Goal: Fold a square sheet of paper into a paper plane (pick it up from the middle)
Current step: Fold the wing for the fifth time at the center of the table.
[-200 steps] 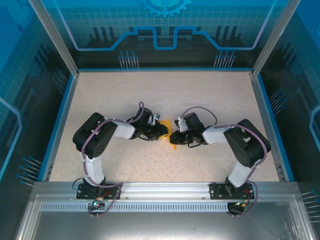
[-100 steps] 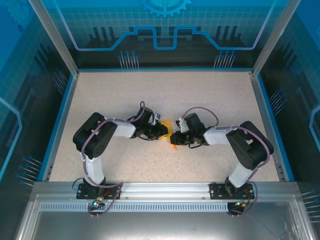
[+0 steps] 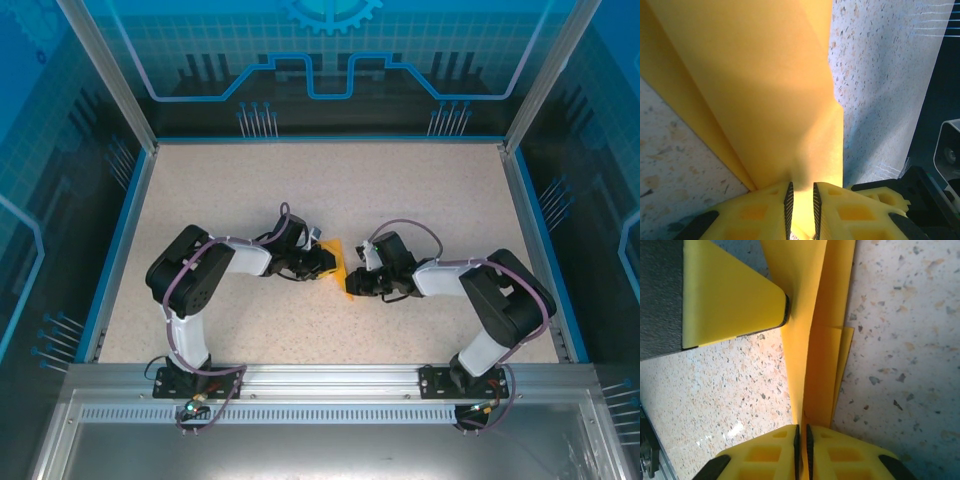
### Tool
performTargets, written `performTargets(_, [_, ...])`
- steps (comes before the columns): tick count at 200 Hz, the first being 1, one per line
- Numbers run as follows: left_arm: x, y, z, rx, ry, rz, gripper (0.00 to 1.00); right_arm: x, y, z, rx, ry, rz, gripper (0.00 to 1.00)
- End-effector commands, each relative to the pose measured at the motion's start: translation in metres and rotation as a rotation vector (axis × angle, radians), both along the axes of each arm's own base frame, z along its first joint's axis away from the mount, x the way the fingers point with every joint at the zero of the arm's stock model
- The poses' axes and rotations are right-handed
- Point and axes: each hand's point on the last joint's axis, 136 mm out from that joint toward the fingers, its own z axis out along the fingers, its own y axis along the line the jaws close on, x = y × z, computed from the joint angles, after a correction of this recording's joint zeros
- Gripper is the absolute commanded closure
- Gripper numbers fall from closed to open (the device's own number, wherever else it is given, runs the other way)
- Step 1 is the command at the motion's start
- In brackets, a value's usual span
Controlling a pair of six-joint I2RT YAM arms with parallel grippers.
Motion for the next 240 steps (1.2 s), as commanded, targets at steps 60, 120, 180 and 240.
performTargets(60, [-0.01,0.016,-0.025,0.107,0.065,0.029,0.79,-0.018,-0.007,-0.021,-0.128,0.044,0.062,0.84])
performTargets(120, [-0.01,0.016,-0.026,0.111,0.068,0.027,0.79,-0.015,-0.007,0.007,-0.08,0.006,0.038,0.79])
performTargets(180, [-0.011,0.017,-0.027,0.113,0.071,0.029,0.79,-0.016,-0.004,0.006,-0.07,0.018,0.048,0.9])
performTargets(240, [-0.012,0.018,-0.028,0.116,0.072,0.031,0.79,-0.021,-0.002,-0.009,-0.084,0.052,0.071,0.93])
